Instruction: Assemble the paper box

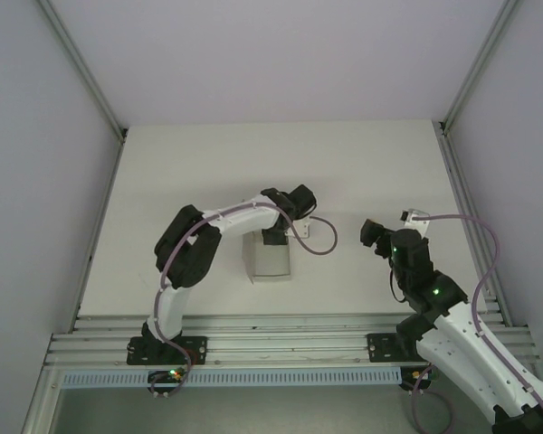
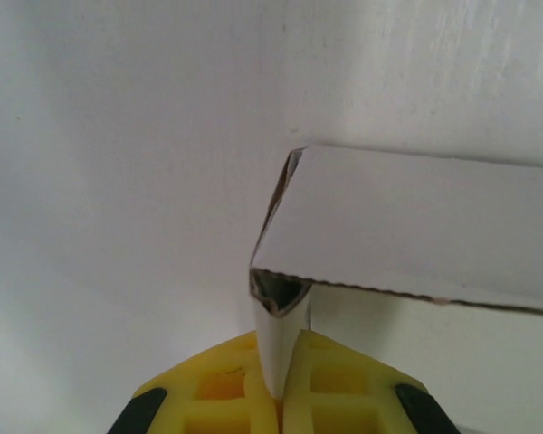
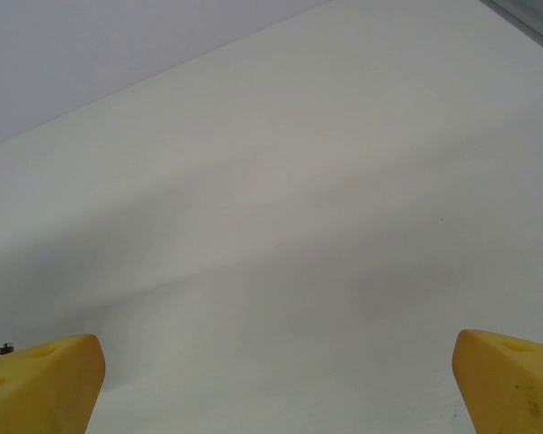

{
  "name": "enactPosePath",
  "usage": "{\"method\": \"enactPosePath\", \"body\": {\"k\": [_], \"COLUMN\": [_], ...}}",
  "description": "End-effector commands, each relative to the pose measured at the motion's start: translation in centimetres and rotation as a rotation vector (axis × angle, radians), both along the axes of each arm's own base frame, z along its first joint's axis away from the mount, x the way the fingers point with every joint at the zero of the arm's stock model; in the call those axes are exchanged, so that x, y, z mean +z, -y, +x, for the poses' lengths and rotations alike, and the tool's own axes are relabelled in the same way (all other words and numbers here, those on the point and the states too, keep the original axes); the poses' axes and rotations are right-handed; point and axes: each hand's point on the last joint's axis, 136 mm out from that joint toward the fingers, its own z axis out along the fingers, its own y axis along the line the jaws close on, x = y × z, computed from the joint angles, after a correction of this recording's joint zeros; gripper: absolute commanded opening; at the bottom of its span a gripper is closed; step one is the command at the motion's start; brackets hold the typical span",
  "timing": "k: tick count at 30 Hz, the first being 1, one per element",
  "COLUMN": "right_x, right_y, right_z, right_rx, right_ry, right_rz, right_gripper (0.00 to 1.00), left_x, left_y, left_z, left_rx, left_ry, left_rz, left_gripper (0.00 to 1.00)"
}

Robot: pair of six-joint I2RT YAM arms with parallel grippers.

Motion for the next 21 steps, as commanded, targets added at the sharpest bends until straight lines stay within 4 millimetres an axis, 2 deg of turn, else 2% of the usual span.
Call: {"method": "enactPosePath", "body": {"k": [1,5,9,14,17,21], "right_x": [-0.3,-0.4,-0.4,-0.5,-0.4,-0.2], "right_y": [0.6,0.8,0.8,0.5,0.3,-0.1], "right_z": [-0.5,-0.8,-0.9,-0.8,-0.6,-0.4], "right_rx": [-0.008,-0.011,-0.008,0.009,0.023,0.045], "right_ry": [-0.008,-0.005,-0.003,-0.004,-0.008,-0.022], "right_rz": [-0.017,-0.015,-0.006,0.006,0.004,0.0], "right_gripper": [1.0,1.0,1.0,1.0,1.0,1.0], "left_x": [-4.5,-4.9,-4.7,-2.4,-0.4,2.0], "left_y": [0.6,1.1,1.0,1.7,2.7,3.7], "left_z": [-0.1,-0.7,-0.4,1.4,2.3,2.6], "left_rx": [-0.014,-0.018,0.001,0.004,-0.003,-0.009], "left_ry": [0.059,0.074,0.078,0.127,0.166,0.174], "left_rz": [0.038,0.021,0.012,-0.024,-0.07,-0.16], "left_gripper": [0.0,0.0,0.0,0.02,0.2,0.52]}}
